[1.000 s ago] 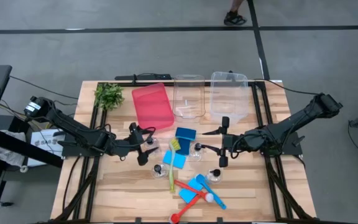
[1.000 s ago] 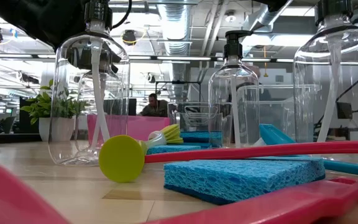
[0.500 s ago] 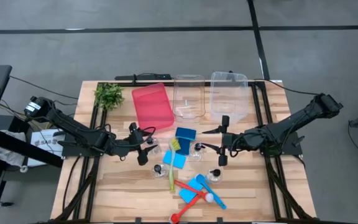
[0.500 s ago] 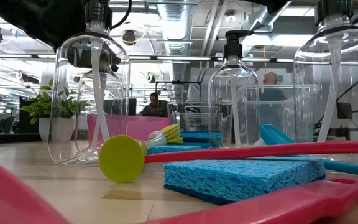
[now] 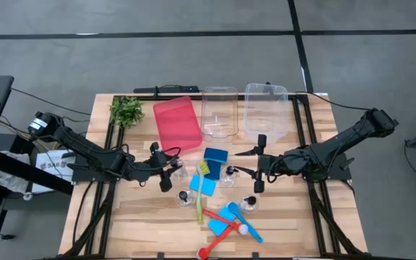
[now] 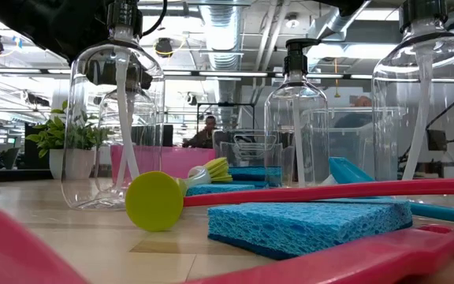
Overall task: Pick & Place Kitchen Sink Supplies
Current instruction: Put the transparent soap dispenser into the red bin
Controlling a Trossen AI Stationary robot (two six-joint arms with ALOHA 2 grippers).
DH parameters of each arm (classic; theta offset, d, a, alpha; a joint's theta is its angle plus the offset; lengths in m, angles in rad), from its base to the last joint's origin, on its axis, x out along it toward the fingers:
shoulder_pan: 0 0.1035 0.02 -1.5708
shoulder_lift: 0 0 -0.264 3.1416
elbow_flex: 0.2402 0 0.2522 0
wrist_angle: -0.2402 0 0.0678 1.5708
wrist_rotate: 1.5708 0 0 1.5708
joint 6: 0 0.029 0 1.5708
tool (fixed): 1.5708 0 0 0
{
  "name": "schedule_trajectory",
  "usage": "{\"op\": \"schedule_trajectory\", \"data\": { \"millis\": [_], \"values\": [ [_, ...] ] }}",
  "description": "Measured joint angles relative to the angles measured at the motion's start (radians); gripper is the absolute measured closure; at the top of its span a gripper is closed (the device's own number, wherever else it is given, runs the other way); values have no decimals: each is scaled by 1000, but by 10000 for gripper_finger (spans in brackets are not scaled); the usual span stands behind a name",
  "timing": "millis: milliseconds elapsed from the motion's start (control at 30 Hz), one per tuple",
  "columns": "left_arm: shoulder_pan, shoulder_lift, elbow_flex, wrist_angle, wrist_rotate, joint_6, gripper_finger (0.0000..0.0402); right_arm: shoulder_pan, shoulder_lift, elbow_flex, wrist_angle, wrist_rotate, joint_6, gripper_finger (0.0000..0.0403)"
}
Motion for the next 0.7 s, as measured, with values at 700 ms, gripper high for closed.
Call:
{"op": "schedule_trajectory", "data": {
  "millis": [700],
  "values": [
    [0, -33, 0, 9, 0, 0, 272, 0, 0, 0, 0, 0, 1, 221]
  ]
}}
